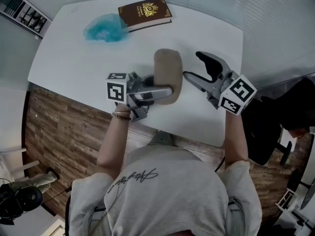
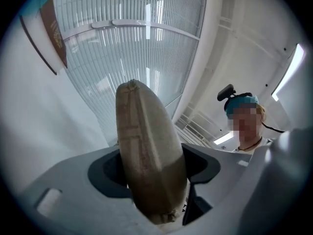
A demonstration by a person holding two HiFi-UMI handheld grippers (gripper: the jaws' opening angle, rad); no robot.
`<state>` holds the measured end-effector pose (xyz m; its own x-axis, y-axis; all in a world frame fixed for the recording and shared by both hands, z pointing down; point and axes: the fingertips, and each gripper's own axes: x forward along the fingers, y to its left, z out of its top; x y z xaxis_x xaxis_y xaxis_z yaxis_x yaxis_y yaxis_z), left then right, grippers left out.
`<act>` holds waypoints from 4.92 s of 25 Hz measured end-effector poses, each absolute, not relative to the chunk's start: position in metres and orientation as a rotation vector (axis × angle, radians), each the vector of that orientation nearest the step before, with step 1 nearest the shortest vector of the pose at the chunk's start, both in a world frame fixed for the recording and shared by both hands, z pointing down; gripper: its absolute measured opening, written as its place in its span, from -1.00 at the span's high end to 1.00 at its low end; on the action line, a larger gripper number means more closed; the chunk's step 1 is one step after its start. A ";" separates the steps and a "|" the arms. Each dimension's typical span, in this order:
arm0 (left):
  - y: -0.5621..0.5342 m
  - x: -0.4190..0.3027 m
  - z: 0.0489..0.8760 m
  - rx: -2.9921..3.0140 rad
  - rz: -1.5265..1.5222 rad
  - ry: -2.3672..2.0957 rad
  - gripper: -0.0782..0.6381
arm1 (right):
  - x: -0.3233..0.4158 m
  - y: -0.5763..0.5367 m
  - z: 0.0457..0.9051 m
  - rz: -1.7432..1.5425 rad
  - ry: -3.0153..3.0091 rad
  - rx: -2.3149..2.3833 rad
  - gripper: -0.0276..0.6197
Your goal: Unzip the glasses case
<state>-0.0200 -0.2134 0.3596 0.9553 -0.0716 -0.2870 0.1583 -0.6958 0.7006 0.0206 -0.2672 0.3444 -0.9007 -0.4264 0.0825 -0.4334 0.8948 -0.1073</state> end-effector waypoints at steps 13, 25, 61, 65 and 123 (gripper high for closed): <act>-0.190 -0.008 0.347 2.276 -0.319 0.339 -0.09 | 0.020 -0.274 0.330 -0.324 -2.985 0.607 0.40; -0.177 -0.006 0.350 2.236 -0.267 0.456 -0.09 | 0.022 -0.246 0.320 -0.334 -3.080 0.164 0.66; -0.163 0.002 0.361 2.225 -0.101 0.525 -0.06 | 0.023 -0.225 0.315 -0.269 -3.044 0.002 0.76; -0.159 0.001 0.361 2.228 -0.100 0.541 -0.06 | 0.021 -0.226 0.317 -0.257 -3.052 0.022 0.81; -0.218 0.031 0.394 2.180 -0.252 -0.008 -0.01 | 0.023 -0.271 0.363 -0.542 -2.645 0.440 0.91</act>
